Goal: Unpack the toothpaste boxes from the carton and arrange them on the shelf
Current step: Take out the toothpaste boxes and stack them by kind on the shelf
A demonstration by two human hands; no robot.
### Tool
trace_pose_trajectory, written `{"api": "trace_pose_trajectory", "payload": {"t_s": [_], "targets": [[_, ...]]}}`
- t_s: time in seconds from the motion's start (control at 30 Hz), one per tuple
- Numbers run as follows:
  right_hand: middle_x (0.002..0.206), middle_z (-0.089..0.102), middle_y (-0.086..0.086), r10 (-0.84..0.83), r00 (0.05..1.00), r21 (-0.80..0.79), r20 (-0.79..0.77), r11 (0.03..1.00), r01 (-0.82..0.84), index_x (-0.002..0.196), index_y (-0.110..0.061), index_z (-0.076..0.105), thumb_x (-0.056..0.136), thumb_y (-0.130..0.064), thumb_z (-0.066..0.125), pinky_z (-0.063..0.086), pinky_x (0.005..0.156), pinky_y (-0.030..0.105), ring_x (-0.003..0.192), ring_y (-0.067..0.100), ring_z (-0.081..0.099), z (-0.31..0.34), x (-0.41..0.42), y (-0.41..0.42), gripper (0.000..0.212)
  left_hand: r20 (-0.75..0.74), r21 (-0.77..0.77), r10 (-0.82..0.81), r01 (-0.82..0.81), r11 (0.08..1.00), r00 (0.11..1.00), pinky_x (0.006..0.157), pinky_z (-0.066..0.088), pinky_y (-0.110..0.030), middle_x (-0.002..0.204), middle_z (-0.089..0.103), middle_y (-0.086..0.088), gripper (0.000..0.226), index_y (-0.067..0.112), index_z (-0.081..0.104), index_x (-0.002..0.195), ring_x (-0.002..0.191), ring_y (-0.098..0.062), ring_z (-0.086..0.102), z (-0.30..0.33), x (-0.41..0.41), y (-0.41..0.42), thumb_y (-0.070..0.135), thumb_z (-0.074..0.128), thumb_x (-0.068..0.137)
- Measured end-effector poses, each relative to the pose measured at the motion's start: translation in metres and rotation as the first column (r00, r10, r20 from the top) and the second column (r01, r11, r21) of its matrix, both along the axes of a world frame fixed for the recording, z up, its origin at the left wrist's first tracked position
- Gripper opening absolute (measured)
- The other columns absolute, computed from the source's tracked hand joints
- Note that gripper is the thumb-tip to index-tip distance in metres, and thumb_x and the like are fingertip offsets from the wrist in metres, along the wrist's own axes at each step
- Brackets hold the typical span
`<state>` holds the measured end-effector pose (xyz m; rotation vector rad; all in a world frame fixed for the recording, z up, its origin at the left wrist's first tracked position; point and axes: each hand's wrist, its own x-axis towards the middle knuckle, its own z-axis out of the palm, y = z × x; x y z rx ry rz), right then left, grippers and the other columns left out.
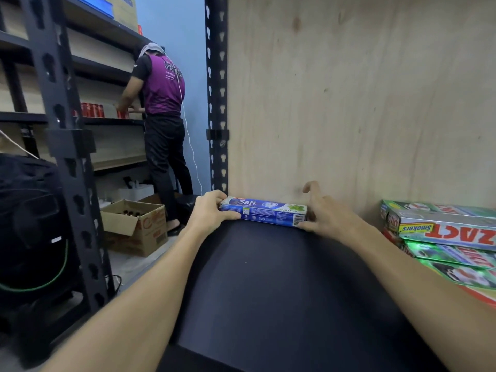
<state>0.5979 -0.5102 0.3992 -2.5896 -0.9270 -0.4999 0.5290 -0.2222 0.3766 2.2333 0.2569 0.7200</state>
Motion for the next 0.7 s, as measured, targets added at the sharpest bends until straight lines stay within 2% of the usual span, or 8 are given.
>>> {"api": "trace_pose_trajectory", "payload": {"t_s": [0.13, 0.27, 0.43, 0.5, 0.6, 0.7], "targets": [[0.086, 0.067, 0.005, -0.002, 1.0, 0.022, -0.018, 1.0, 0.003, 0.123, -0.026, 0.02, 0.078, -0.033, 0.079, 0.054, 0.08, 0.045, 0.082, 0.031, 0.064, -0.002, 0.003, 0.0, 0.074, -0.017, -0.03, -0.038, 0.038, 0.999, 0.999, 0.068, 0.05, -0.009, 0.094, 0.073, 0.01, 0.041, 0.018, 0.07, 0.11, 0.082, 0.0, 0.068, 0.001, -0.001, 0.0, 0.016, 0.089, 0.074], [0.092, 0.067, 0.006, -0.006, 0.998, 0.043, -0.063, 0.999, 0.009, 0.127, -0.026, 0.02, 0.075, -0.033, 0.081, 0.054, 0.082, 0.045, 0.085, 0.03, 0.064, 0.0, 0.007, -0.002, 0.08, 0.004, -0.05, -0.024, 0.024, 0.998, 1.0, 0.064, 0.049, -0.008, 0.094, 0.069, 0.01, 0.042, 0.014, 0.065, 0.113, 0.08, 0.001, 0.067, -0.001, 0.0, 0.0, 0.011, 0.087, 0.077], [0.096, 0.068, 0.007, -0.01, 0.997, 0.051, -0.07, 0.999, 0.014, 0.13, -0.026, 0.021, 0.077, -0.032, 0.081, 0.053, 0.084, 0.045, 0.088, 0.03, 0.064, 0.0, 0.008, -0.002, 0.08, 0.002, -0.057, 0.009, -0.009, 0.998, 1.0, 0.079, 0.059, -0.027, 0.101, 0.074, 0.0, 0.044, 0.012, 0.062, 0.109, 0.087, -0.008, 0.071, -0.004, 0.004, 0.0, 0.016, 0.089, 0.074], [0.097, 0.068, 0.007, -0.023, 0.998, 0.022, -0.055, 0.999, 0.024, 0.13, -0.026, 0.021, 0.078, -0.034, 0.079, 0.053, 0.085, 0.045, 0.092, 0.031, 0.064, 0.0, 0.003, -0.001, 0.079, 0.0, -0.023, 0.011, -0.011, 1.0, 1.0, 0.083, 0.058, -0.03, 0.105, 0.072, -0.001, 0.044, 0.013, 0.062, 0.11, 0.091, -0.01, 0.069, -0.003, 0.0, -0.003, 0.017, 0.089, 0.075], [0.11, 0.067, 0.011, -0.063, 0.998, -0.004, -0.005, 0.998, 0.063, 0.136, -0.021, 0.026, 0.079, -0.043, 0.076, 0.048, 0.087, 0.041, 0.106, 0.035, 0.061, 0.003, -0.011, 0.001, 0.08, 0.006, 0.092, 0.031, -0.032, 0.995, 0.999, 0.085, 0.049, -0.026, 0.115, 0.059, 0.0, 0.051, 0.011, 0.057, 0.12, 0.101, -0.014, 0.061, 0.001, -0.015, -0.014, 0.02, 0.086, 0.078], [0.123, 0.063, 0.014, -0.089, 0.993, 0.028, 0.082, 0.996, 0.087, 0.142, -0.016, 0.029, 0.082, -0.05, 0.073, 0.044, 0.091, 0.042, 0.117, 0.035, 0.057, 0.009, -0.036, -0.006, 0.082, 0.062, 0.191, 0.059, -0.07, 0.979, 0.996, 0.098, 0.045, -0.03, 0.124, 0.045, -0.002, 0.06, 0.009, 0.048, 0.134, 0.117, -0.021, 0.052, 0.002, -0.036, -0.027, 0.02, 0.079, 0.084]]}}
